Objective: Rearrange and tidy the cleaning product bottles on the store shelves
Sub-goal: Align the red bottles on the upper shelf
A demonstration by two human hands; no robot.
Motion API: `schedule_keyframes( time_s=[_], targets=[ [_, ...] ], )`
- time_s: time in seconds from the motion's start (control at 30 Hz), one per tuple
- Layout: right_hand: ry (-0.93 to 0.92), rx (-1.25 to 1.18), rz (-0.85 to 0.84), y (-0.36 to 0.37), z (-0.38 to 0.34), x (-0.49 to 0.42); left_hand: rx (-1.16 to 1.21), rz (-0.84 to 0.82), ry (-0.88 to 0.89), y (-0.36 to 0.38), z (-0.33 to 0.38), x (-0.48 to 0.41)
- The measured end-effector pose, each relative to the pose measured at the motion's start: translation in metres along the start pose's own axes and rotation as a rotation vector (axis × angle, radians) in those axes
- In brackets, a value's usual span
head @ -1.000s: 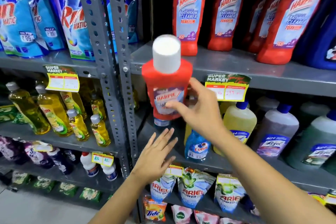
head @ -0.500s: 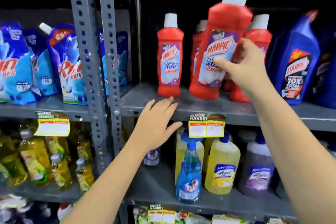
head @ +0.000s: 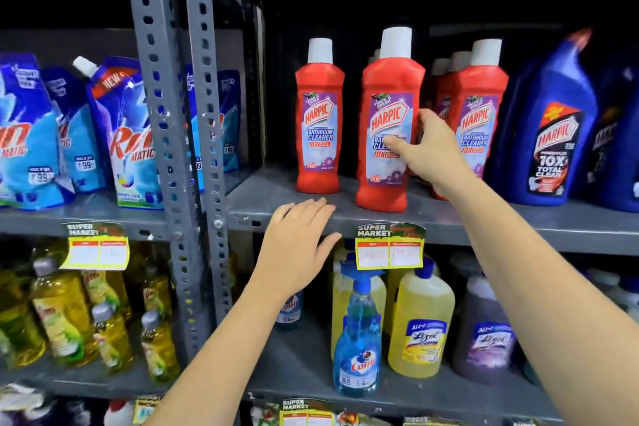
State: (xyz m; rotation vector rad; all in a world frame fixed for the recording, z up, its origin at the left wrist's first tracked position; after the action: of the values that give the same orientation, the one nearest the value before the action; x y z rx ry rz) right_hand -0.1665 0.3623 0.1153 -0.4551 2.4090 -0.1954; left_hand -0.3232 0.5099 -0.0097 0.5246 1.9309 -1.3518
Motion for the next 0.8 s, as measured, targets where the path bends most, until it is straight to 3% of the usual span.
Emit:
schedule_keyframes(
  time_s=[0.13,0.27,0.8],
  targets=[
    [0.005,0.233,0.134,0.020,-0.002,0.032,0.004,0.001,-0.006,0.000,0.001,-0.001],
    [0.086,0.322,0.116,0.042,0.009,0.042,0.021,-0.005,-0.025,0.000,0.001,-0.001],
    [0.141,0.135,0.020,0.049,0.048,-0.022,0.068,0.015,-0.057,-0.002,0.003,0.001]
  ],
)
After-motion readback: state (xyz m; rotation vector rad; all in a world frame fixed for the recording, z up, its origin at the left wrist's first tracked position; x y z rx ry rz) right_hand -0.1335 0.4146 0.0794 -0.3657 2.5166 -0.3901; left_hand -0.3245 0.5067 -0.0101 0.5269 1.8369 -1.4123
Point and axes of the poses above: each hand's wrist, its own x-axis away from the middle knuckle, its own y-axis out of the palm, z = x × y, the point moved 2 cm from there along -x, towards the middle knuckle, and after that the axes turned 10 degrees about -x, right-handed, at the moved point
